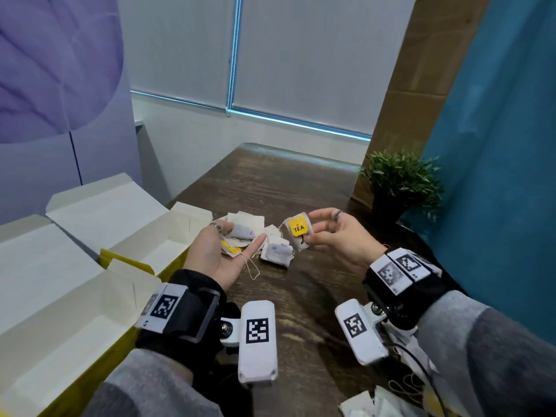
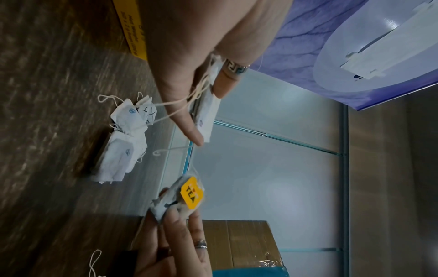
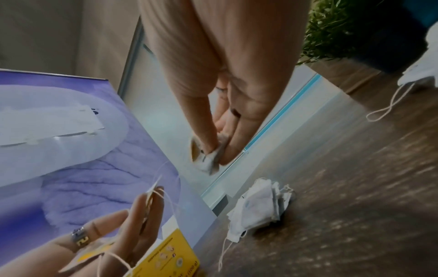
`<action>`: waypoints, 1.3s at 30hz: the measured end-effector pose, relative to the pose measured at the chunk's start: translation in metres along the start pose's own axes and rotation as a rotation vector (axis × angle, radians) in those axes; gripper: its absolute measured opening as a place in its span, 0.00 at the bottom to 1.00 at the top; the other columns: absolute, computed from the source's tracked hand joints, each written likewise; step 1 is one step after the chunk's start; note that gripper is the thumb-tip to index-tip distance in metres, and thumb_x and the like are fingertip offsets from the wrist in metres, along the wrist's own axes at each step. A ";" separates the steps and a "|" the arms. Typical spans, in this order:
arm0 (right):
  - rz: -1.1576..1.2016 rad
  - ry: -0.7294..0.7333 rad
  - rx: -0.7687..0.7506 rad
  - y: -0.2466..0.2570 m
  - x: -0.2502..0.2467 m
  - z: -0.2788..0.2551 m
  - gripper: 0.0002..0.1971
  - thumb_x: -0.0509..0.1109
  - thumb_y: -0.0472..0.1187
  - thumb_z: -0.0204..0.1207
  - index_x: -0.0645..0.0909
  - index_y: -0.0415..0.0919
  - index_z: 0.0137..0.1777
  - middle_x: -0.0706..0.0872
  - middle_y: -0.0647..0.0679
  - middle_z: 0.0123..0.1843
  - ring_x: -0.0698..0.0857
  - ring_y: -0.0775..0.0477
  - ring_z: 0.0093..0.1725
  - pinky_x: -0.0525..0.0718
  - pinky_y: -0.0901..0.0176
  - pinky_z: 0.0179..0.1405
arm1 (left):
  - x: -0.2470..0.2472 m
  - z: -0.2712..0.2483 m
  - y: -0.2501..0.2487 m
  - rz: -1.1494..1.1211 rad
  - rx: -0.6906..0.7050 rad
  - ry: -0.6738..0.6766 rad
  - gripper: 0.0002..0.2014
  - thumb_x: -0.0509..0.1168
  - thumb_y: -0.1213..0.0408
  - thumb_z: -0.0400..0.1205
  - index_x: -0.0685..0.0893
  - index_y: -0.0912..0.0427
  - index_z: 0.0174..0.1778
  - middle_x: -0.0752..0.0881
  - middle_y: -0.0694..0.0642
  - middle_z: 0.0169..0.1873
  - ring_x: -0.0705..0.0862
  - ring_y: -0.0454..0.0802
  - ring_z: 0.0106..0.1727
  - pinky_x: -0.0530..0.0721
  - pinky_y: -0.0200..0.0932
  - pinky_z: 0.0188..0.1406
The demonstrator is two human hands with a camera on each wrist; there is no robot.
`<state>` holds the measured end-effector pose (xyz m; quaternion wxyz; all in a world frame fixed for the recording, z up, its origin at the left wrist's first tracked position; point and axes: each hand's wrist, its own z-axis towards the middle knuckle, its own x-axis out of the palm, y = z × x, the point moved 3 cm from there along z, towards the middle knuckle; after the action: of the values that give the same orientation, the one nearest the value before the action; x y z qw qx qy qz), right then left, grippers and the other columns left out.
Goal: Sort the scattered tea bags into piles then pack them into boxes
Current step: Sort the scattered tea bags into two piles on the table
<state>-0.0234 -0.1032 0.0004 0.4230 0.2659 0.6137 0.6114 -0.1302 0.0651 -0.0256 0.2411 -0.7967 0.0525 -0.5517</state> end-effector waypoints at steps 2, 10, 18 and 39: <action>-0.155 -0.067 -0.170 0.005 -0.003 -0.003 0.13 0.74 0.22 0.67 0.81 0.41 0.41 0.87 0.43 0.37 0.89 0.53 0.34 0.87 0.62 0.40 | -0.002 0.001 0.000 0.023 0.005 -0.010 0.06 0.55 0.74 0.81 0.74 0.64 0.51 0.74 0.69 0.69 0.77 0.71 0.65 0.85 0.57 0.36; -0.710 -0.274 -0.545 0.017 0.021 -0.006 0.07 0.75 0.33 0.69 0.84 0.44 0.34 0.82 0.53 0.40 0.82 0.53 0.41 0.78 0.69 0.46 | -0.003 0.007 -0.001 0.065 0.015 0.010 0.05 0.58 0.78 0.79 0.77 0.66 0.45 0.76 0.65 0.68 0.78 0.66 0.65 0.87 0.52 0.37; 0.023 0.169 0.212 0.008 0.055 0.001 0.20 0.61 0.55 0.80 0.71 0.41 0.63 0.78 0.45 0.53 0.84 0.47 0.40 0.84 0.53 0.40 | -0.007 0.017 0.005 0.296 -0.042 0.098 0.17 0.56 0.69 0.82 0.76 0.68 0.66 0.81 0.68 0.65 0.80 0.66 0.65 0.78 0.63 0.64; 0.268 0.113 0.199 -0.001 0.000 -0.030 0.10 0.64 0.32 0.79 0.73 0.42 0.37 0.84 0.46 0.31 0.86 0.54 0.27 0.87 0.61 0.25 | 0.021 -0.016 0.053 0.723 -0.114 0.333 0.23 0.51 0.41 0.82 0.71 0.39 0.73 0.83 0.51 0.63 0.84 0.50 0.57 0.83 0.52 0.50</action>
<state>-0.0487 -0.1189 -0.0037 0.2742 0.3510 0.6530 0.6125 -0.1273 0.0064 -0.0269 0.3633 -0.6385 0.3983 -0.5492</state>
